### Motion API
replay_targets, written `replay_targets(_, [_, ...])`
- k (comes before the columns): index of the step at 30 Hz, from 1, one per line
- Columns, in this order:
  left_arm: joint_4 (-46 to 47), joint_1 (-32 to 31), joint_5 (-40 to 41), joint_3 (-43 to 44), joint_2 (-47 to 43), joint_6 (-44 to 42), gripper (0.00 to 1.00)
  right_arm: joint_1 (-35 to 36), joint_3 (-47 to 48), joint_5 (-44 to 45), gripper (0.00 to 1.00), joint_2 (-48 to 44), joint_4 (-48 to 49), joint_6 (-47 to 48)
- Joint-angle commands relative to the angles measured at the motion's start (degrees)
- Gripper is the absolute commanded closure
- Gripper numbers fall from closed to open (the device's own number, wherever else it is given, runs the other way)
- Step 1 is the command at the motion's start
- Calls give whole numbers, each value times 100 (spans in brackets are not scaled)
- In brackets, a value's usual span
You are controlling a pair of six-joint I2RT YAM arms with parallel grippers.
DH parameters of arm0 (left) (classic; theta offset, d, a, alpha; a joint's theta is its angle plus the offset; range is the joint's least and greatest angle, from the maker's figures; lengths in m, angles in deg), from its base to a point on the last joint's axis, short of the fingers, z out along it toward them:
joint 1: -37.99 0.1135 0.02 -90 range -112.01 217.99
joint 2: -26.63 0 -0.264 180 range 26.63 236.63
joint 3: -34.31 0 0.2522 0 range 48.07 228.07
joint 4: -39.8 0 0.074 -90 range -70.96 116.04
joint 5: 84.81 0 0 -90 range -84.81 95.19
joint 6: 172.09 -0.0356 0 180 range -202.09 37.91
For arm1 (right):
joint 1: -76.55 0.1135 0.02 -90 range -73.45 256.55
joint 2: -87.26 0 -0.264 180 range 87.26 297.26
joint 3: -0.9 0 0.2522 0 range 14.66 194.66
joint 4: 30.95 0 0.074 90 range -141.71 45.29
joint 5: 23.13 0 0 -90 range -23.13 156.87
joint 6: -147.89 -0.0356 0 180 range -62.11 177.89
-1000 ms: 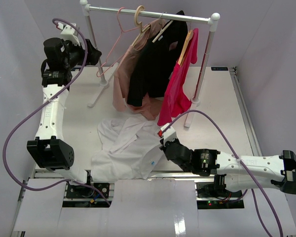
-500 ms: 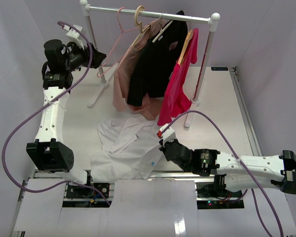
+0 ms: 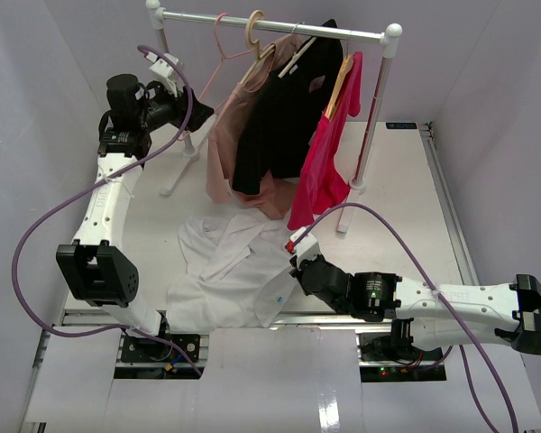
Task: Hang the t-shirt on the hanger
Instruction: Pick up the hanger from the clothesline.
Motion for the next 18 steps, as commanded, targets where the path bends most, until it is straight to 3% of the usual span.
replay_targets(1, [-288,-188,530,418,219,-419,33,4,-11,-48,92,-28,223,42])
replay_targets(8, [-266,-206,1119,413,264,-540,34,10,-55,-149,92,-113,255,51])
replay_targets(18, [-8,-206,1160,241,221,-582,32,4,-62,-228,92,-104,300,68])
